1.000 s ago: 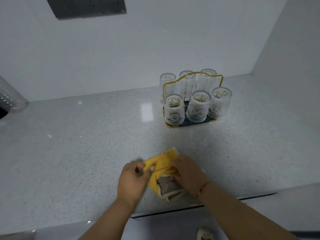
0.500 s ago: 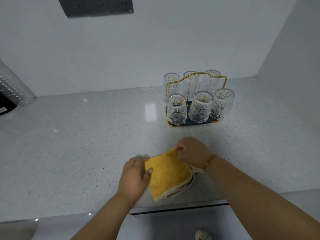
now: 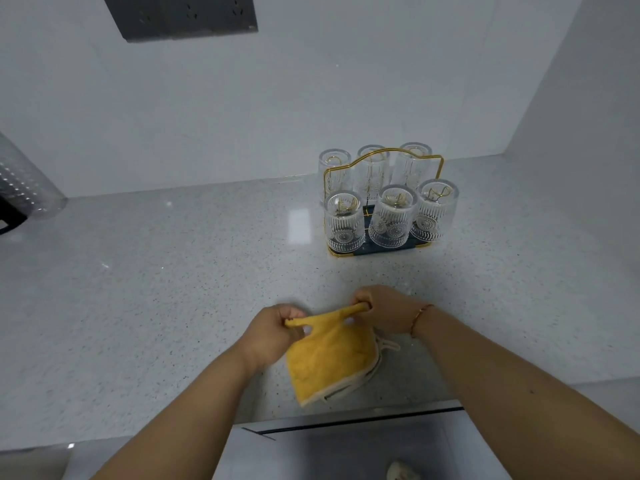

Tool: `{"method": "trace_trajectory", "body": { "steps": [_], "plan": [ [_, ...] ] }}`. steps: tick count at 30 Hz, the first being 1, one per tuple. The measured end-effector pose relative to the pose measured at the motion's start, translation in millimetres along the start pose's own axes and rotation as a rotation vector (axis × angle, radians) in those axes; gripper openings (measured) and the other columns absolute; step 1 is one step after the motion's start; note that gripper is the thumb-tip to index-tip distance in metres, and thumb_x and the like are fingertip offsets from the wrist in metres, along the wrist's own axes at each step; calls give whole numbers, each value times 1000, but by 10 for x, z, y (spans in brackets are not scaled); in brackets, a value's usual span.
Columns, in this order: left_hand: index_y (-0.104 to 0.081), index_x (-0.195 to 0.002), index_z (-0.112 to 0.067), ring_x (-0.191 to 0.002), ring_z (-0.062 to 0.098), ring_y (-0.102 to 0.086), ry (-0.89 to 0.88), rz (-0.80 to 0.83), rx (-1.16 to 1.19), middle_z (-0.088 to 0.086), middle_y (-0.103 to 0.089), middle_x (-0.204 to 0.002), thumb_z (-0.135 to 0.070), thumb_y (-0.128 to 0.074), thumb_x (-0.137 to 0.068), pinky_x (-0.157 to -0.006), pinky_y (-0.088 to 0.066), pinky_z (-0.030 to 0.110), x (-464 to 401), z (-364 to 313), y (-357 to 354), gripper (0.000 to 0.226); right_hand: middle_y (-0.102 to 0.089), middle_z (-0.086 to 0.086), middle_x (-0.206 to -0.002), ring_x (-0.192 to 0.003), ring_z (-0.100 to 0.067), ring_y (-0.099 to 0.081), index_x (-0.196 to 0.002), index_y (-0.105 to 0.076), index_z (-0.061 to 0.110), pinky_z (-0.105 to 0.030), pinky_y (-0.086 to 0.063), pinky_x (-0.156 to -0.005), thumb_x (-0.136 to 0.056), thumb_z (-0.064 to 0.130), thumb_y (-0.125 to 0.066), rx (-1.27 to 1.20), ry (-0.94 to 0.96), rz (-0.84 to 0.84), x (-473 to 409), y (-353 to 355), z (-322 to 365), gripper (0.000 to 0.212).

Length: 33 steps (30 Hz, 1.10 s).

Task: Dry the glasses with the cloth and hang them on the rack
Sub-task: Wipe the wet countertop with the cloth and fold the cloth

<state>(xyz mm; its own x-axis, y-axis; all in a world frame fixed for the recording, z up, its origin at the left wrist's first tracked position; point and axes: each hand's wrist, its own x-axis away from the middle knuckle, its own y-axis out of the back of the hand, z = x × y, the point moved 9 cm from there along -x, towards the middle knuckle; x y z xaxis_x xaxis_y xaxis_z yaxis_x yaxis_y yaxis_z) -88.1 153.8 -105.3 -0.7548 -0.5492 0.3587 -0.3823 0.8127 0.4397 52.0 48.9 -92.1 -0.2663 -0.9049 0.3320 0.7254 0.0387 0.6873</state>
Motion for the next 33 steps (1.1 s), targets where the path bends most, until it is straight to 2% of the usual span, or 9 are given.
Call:
{"method": "trace_trajectory", "body": {
  "steps": [6, 9, 13, 16, 19, 22, 24, 30, 33],
  "plan": [
    [-72, -77, -18, -66, 15, -59, -277, -160, 63, 16, -71, -78, 1, -82, -73, -65, -50, 28, 59, -889, 319, 22, -55, 11, -68, -62, -1, -49, -71, -56, 29, -8, -40, -56, -70, 10, -79, -177, 120, -364, 361, 915, 175, 30],
    [-69, -73, -20, -65, 9, -59, -403, -216, -14, 5, -70, -73, 12, -75, -70, -65, -49, 23, 111, -1066, 295, 33, -66, 4, -78, -71, -6, -58, -77, -65, 20, -10, -44, -63, -66, 7, -78, -107, 207, -451, 576, 1093, 238, 21],
    [-60, -74, -34, -72, -11, -57, -473, -125, -271, -20, -61, -80, 11, -74, -67, -68, -39, 3, 180, -731, -159, 48, -69, -2, -96, -87, -15, -58, -87, -69, 13, -23, -41, -76, -69, 9, -72, 115, 108, -278, 608, 511, -168, 19],
    [-60, -73, -38, -72, -7, -61, -383, 146, -305, -21, -62, -73, 4, -77, -73, -65, -44, 9, 226, -215, -536, 45, -65, 3, -100, -90, -14, -57, -96, -67, 24, -27, -45, -80, -80, 28, -65, 241, -63, -13, 668, -103, -577, 17],
    [-66, -78, -28, -63, -4, -55, -268, 210, -224, -21, -59, -66, -8, -82, -75, -62, -43, 12, 208, -55, -542, 26, -63, 4, -88, -82, -16, -59, -80, -59, 36, -32, -49, -78, -80, 34, -61, 120, -83, -29, 710, -106, -656, 3],
    [-67, -85, -23, -64, -3, -52, -148, 175, -109, -12, -55, -73, -9, -83, -76, -62, -44, 11, 67, -95, -442, 22, -55, 7, -77, -70, -9, -50, -73, -51, 38, -22, -41, -66, -83, 28, -65, -23, -94, -38, 647, 21, -648, 21],
    [-68, -86, -19, -70, 5, -53, -125, 93, -110, -4, -57, -79, -11, -82, -78, -62, -45, 10, -49, -154, -372, 18, -53, 8, -77, -71, -9, -50, -81, -55, 31, -22, -41, -66, -85, 25, -66, -101, -91, -134, 545, 127, -646, 13],
    [-66, -115, -16, -106, 14, -52, -254, -264, -366, -3, -54, -112, -16, -69, -89, -93, -35, 17, -98, -324, -221, 27, -58, -5, -114, -104, -16, -52, -112, -60, 13, -26, -43, -91, -83, 23, -63, 7, -119, -475, 448, 278, -708, 31],
    [-73, -105, -10, -101, 25, -57, -392, -333, -501, 6, -63, -109, -20, -52, -89, -88, -40, 25, 247, -415, -278, 28, -60, -4, -124, -116, -14, -48, -115, -62, 20, -41, -37, -106, -75, 47, -50, 144, 107, -369, 499, 30, -500, 50]
  ]
}}
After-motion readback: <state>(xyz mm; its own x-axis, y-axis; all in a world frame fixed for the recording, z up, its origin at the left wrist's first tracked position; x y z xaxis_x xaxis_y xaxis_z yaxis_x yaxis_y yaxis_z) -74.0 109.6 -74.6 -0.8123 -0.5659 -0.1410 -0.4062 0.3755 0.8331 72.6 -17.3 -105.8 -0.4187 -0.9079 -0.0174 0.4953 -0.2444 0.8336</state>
